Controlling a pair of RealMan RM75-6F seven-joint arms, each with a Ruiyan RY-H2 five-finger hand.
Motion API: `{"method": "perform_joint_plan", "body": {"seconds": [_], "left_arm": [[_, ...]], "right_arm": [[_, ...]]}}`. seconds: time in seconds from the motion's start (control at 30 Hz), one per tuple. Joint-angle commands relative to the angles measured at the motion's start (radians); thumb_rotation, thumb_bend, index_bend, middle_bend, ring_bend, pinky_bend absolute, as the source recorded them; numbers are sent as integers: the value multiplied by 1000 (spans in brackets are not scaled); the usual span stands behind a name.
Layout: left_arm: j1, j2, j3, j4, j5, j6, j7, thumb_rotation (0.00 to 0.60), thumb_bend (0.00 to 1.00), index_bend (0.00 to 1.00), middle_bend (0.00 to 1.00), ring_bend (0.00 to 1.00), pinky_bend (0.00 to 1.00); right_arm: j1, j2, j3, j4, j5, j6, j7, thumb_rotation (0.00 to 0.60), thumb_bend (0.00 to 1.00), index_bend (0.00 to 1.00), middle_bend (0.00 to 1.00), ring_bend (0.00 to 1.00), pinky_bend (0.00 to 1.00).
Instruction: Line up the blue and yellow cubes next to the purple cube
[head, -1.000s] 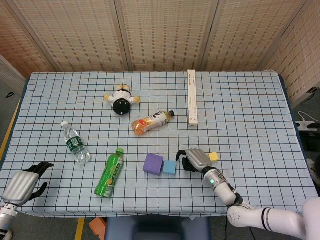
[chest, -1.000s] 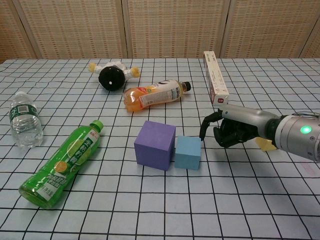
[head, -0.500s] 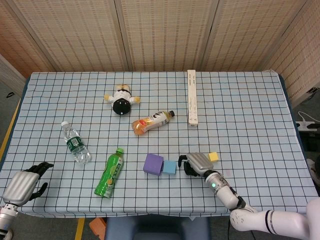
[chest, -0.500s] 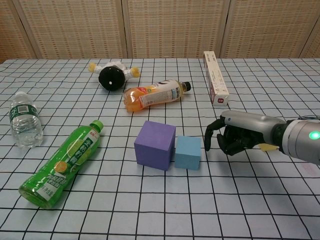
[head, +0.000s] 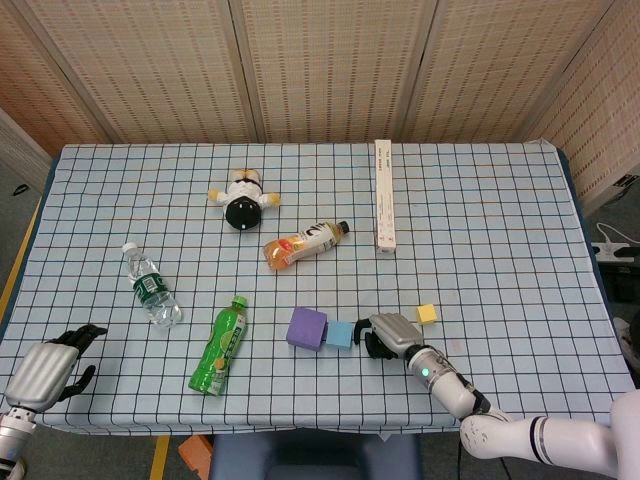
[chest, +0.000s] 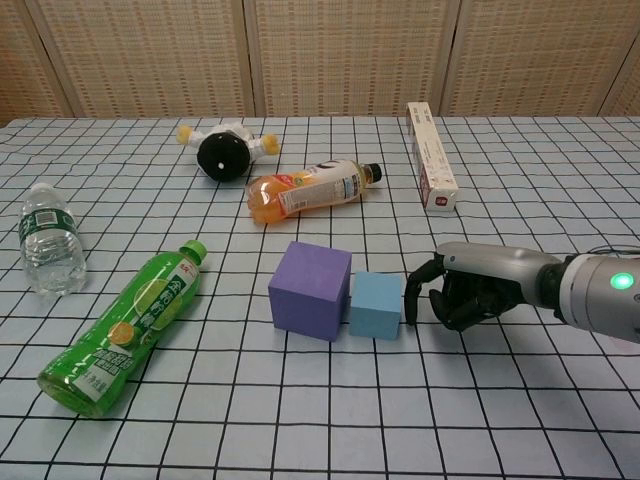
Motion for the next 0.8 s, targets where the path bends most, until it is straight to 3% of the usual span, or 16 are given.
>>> {"method": "perform_joint_plan", "body": {"seconds": [0.03,0.8], "left_arm": [[0,0,0,0,0,0,0,600,442,227,216,301,532],[-1,1,1,-1,1,-3,2,600,442,227,217,301,531]], "right_arm": [[3,-3,-3,6,-10,-8,12,600,925,477,967,882,1000],[-7,-12,-1,47,-134,-55,164,600,925,437,973,884,1000]]}}
